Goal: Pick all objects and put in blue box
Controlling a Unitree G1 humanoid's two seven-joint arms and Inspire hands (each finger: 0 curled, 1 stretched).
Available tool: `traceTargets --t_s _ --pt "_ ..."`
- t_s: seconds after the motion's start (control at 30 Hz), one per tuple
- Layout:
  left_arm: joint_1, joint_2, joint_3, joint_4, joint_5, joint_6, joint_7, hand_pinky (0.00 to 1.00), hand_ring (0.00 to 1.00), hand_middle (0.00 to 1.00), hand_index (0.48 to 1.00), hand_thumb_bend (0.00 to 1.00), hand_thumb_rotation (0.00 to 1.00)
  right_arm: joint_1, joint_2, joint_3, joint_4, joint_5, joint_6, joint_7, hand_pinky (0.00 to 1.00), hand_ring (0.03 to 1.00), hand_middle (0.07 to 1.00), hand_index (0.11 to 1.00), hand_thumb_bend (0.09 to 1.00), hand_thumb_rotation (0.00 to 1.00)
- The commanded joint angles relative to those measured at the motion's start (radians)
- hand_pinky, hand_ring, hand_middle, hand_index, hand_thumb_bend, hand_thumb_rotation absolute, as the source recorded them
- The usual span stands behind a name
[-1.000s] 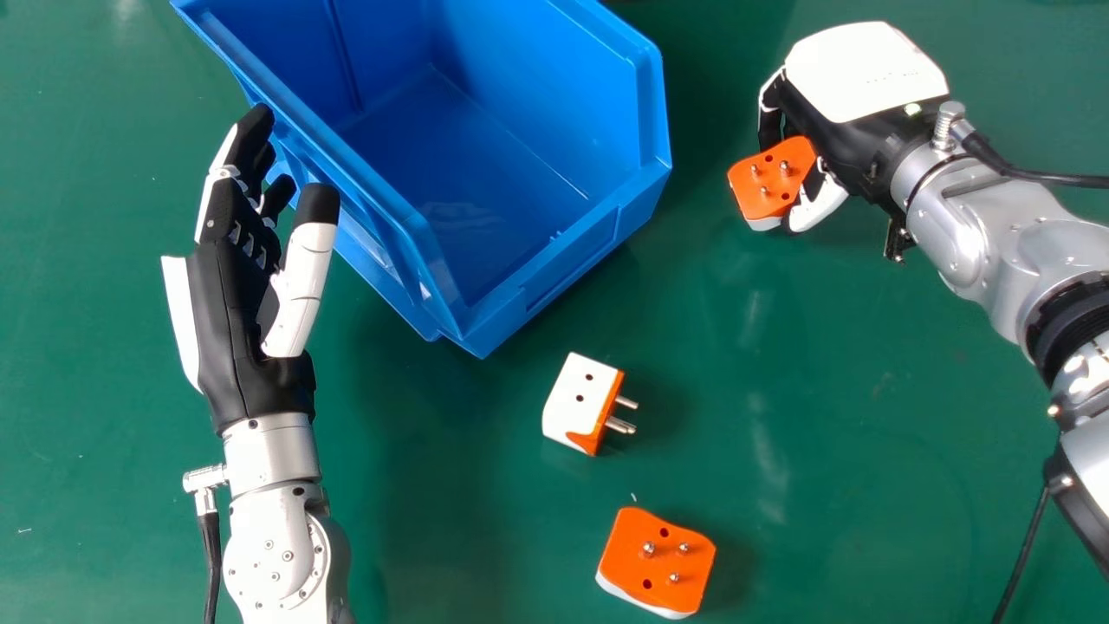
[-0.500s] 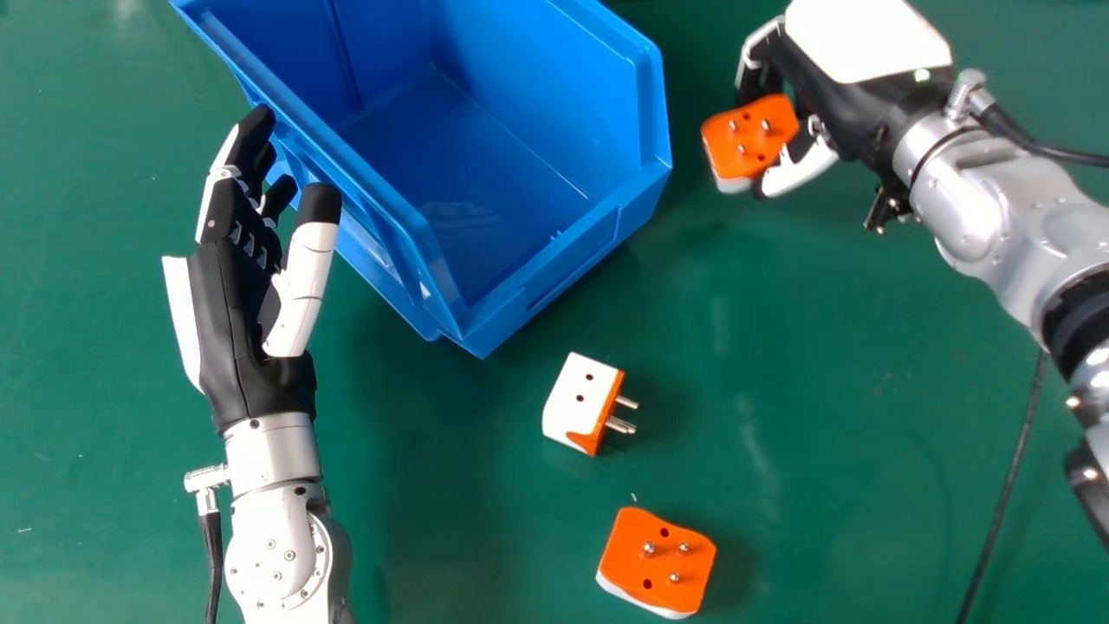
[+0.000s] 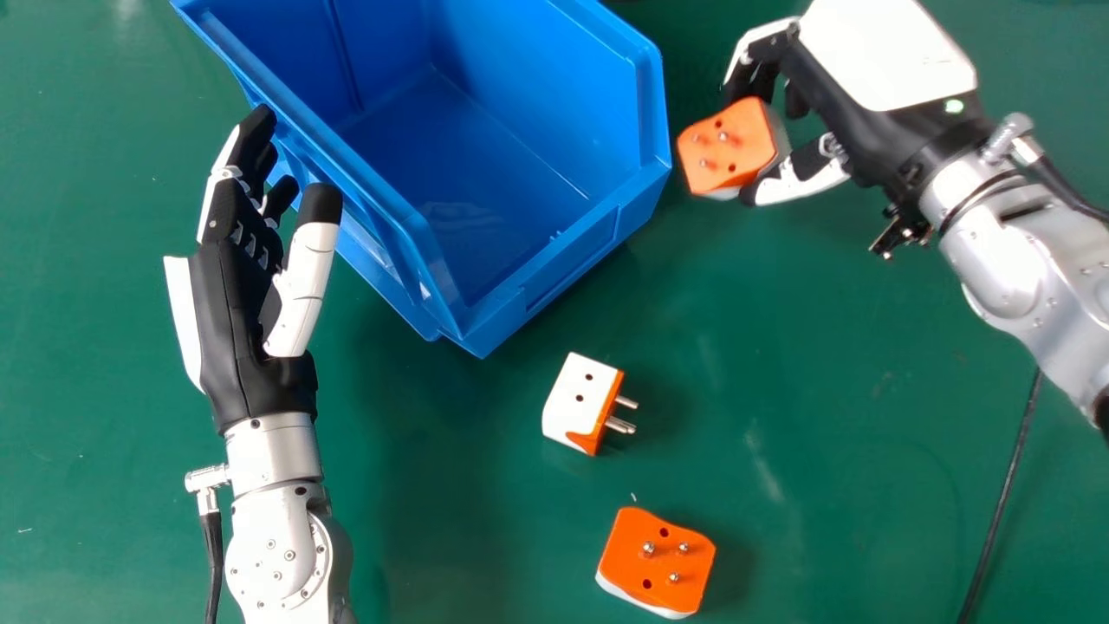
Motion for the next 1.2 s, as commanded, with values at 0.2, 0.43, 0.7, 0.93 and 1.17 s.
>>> traceTargets --t_s 0.2,0.43,0.7,0.93,1.17 --pt "-0.014 -0.007 -0.011 -0.013 -0.003 -0.002 -0.023 0.88 0.92 0.91 0.827 0.85 0.65 0.006 -0.016 -0.045 -0.117 0.015 -0.015 0.007 0.24 0.399 0.489 0.504 0.511 0.0" --pt "-0.013 -0.007 -0.011 -0.01 0.008 -0.006 -0.012 0.89 0.92 0.91 0.827 0.86 0.64 -0.001 0.006 -0.062 -0.128 0.045 -0.037 0.032 0.27 0.373 0.471 0.524 0.509 0.0" --pt "-0.007 -0.007 -0.01 -0.01 0.008 -0.007 -0.012 0.89 0.92 0.91 0.826 0.86 0.65 0.001 0.003 -0.077 -0.154 0.025 -0.037 0.021 0.28 0.363 0.455 0.533 0.509 0.0" --pt "-0.007 -0.006 -0.009 -0.007 0.002 -0.01 -0.019 0.89 0.93 0.91 0.827 0.86 0.65 0.04 0.008 -0.124 -0.233 0.065 -0.044 0.049 0.29 0.352 0.452 0.541 0.508 0.0" --pt "-0.009 -0.007 -0.007 -0.007 -0.01 -0.005 -0.033 0.89 0.93 0.91 0.827 0.86 0.65 0.08 0.008 -0.149 -0.324 0.064 -0.035 0.06 0.29 0.359 0.459 0.532 0.509 0.0"
